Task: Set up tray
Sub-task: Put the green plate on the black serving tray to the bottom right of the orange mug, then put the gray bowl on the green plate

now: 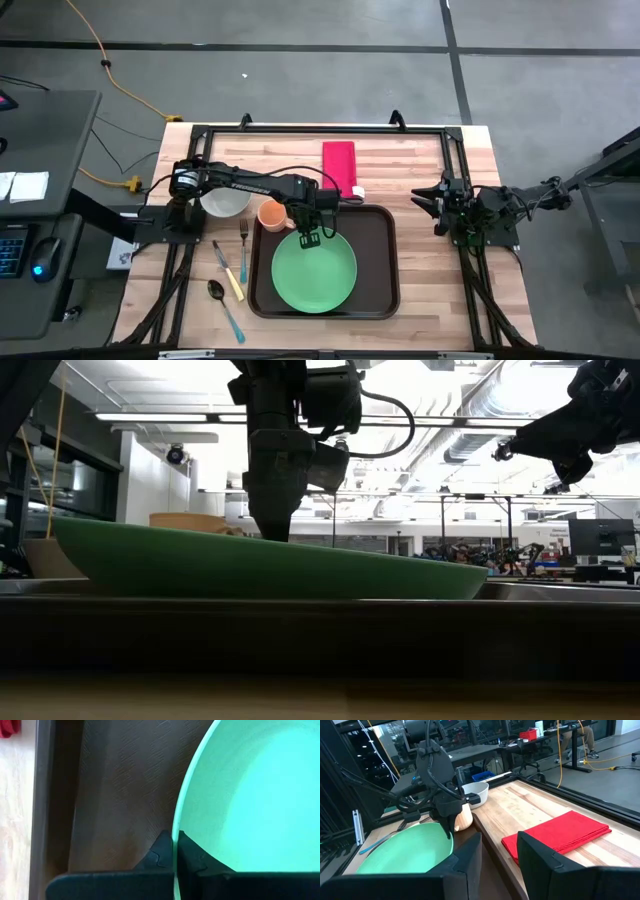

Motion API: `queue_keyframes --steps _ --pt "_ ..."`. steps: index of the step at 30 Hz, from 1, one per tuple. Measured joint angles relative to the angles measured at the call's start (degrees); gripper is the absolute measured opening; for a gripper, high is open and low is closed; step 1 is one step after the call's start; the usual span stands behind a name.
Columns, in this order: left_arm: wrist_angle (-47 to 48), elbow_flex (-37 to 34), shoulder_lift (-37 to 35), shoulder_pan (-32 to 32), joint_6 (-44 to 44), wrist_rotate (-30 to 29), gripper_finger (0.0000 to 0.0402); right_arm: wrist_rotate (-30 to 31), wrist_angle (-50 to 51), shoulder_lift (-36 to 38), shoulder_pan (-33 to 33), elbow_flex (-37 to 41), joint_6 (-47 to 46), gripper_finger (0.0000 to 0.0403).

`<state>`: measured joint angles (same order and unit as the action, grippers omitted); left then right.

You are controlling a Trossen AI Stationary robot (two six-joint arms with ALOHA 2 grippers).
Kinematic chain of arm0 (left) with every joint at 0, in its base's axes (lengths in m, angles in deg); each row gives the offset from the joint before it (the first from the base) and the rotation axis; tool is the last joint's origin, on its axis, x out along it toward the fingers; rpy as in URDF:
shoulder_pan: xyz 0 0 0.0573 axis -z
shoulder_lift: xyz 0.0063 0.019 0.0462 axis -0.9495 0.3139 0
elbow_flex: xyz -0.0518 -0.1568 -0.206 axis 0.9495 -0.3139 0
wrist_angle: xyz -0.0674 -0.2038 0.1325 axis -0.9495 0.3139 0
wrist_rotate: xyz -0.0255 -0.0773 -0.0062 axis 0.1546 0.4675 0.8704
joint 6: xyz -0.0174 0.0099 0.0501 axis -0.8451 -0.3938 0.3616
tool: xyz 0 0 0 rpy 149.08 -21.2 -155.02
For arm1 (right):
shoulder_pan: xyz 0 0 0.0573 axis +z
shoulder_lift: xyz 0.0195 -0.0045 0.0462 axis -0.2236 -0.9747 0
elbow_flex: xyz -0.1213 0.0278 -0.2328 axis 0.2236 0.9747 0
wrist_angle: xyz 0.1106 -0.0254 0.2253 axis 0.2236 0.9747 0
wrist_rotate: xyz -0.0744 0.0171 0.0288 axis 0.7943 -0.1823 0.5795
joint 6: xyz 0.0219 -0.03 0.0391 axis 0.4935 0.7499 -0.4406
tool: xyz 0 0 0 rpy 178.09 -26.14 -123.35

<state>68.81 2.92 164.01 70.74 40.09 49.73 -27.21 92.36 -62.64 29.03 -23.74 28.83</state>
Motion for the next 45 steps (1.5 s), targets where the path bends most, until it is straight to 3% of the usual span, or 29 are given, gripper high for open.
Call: queue_keyframes --steps 16,37,45 --pt "-0.3 0.0 0.0 0.0 -0.4 0.9 0.0078 0.0 0.0 0.0 0.0 0.0 0.0 0.0103" --pt "-0.4 0.1 0.0 0.0 -0.9 1.2 0.0081 0.0 0.0 0.0 0.0 0.0 0.0 0.0103" --pt "-0.3 4.9 0.0 0.0 0.6 -0.3 0.0081 0.0 0.0 0.0 0.0 0.0 0.0 0.0103"
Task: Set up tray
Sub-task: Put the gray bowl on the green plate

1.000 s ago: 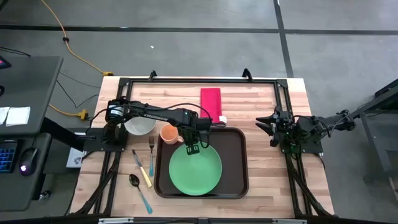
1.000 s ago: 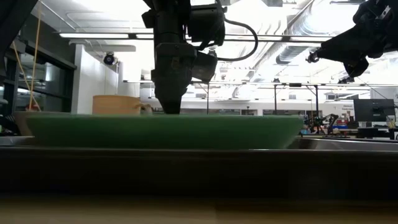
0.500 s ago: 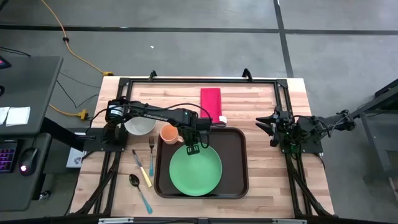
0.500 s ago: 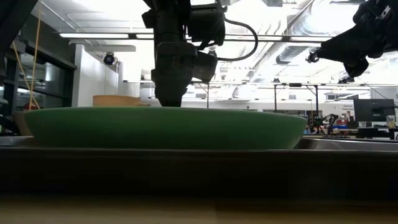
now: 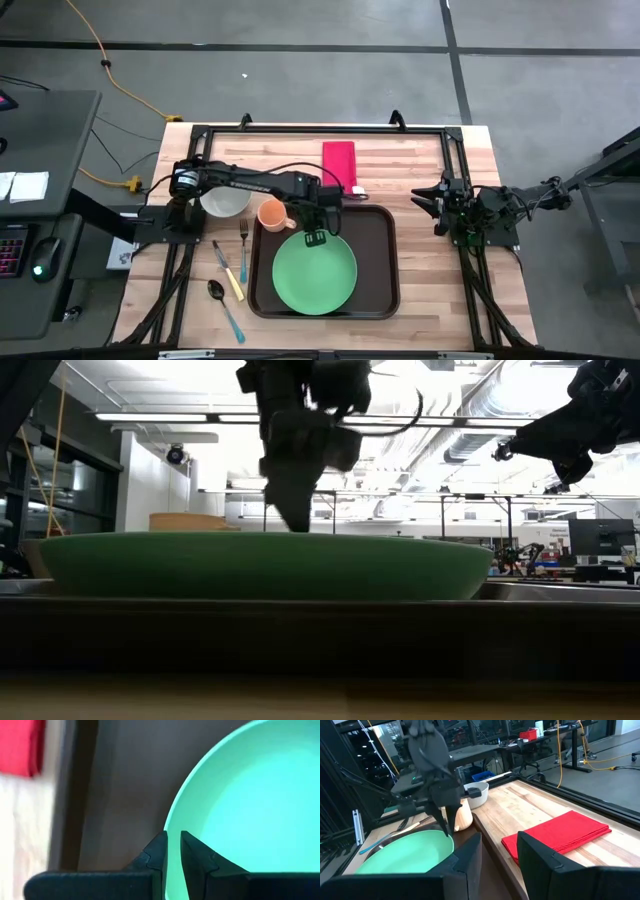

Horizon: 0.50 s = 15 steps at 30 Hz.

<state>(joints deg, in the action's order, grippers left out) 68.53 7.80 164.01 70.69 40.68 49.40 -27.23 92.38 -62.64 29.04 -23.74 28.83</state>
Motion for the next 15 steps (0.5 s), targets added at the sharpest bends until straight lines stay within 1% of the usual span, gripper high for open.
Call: queue_keyframes --steps 5,8,11,15 --pt "2.5 4.6 0.0 0.0 2.5 0.0 0.0081 -0.2 0.0 0.0 0.0 0.0 0.0 0.0103" --pt "6.0 7.7 0.0 0.0 3.9 -1.5 0.0081 -0.3 0.0 0.0 0.0 0.0 0.0 0.0103" --pt "11.5 11.7 0.0 0.0 5.4 -3.9 0.0081 -0.3 0.0 0.0 0.0 0.0 0.0 0.0103" --pt "19.6 16.9 0.0 0.3 5.5 -8.7 0.0081 -0.4 0.0 0.0 0.0 0.0 0.0 0.0103"
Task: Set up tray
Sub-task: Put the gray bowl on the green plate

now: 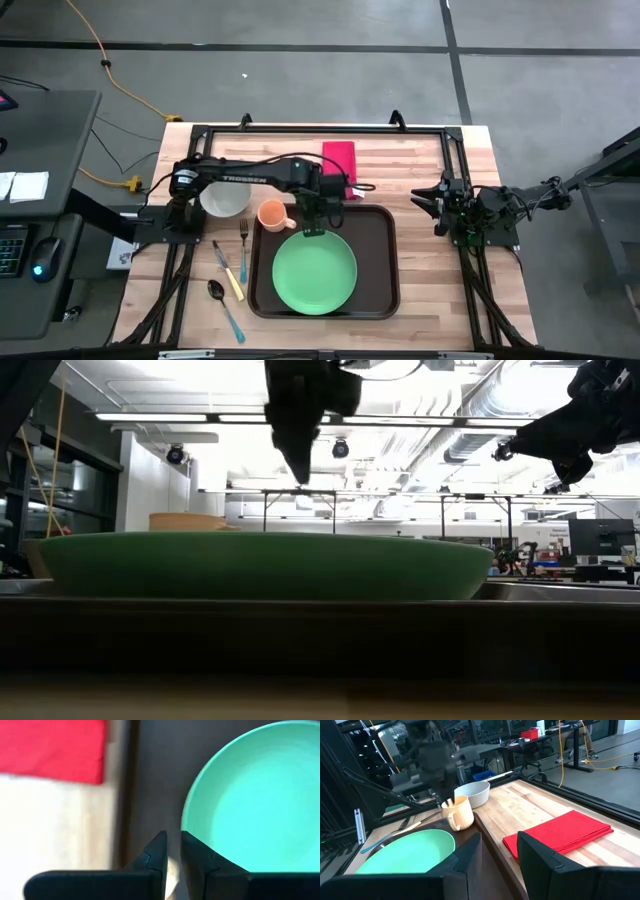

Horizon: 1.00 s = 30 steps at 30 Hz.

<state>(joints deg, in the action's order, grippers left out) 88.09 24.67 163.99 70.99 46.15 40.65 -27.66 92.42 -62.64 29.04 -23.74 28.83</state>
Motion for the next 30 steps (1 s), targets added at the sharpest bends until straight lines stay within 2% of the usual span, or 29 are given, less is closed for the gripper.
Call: queue_keyframes --steps 12,30 --pt "18.0 11.9 0.0 2.7 -1.5 -9.3 0.0081 -0.6 0.5 0.0 0.0 0.0 0.0 0.0103" --pt "17.9 12.1 -8.4 3.4 -3.5 -9.0 0.0081 -0.6 1.9 0.0 0.0 0.0 0.0 0.0103"
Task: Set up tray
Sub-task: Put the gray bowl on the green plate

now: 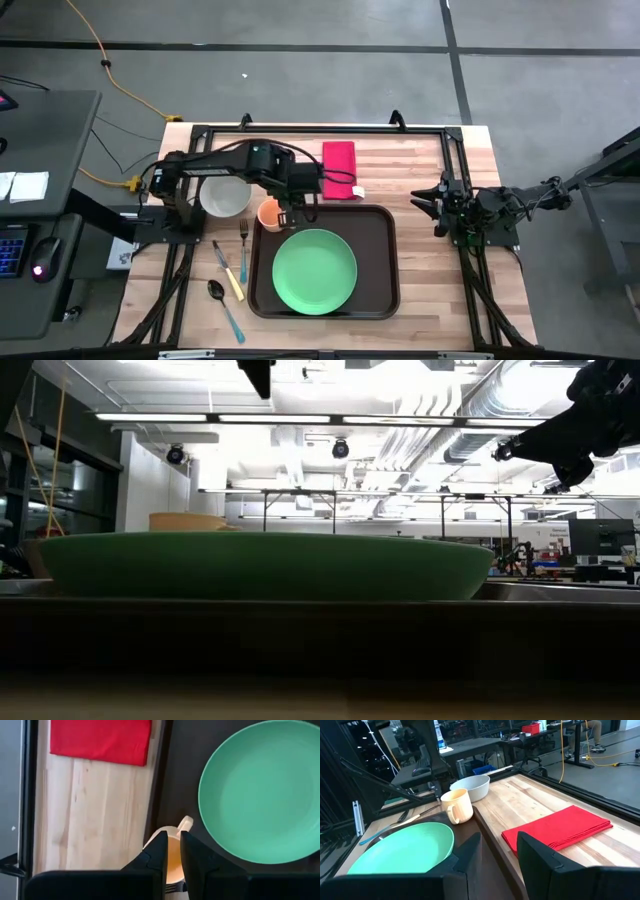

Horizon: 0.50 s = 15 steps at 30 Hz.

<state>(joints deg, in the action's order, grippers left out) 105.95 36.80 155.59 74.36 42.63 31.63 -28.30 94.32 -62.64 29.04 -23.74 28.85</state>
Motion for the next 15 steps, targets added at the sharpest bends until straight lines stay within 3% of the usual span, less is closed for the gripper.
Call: queue_keyframes --steps 15 --pt "0.0 -0.1 -2.9 0.0 3.6 0.4 0.0081 0.0 0.0 0.0 0.0 0.0 0.0 0.0103"
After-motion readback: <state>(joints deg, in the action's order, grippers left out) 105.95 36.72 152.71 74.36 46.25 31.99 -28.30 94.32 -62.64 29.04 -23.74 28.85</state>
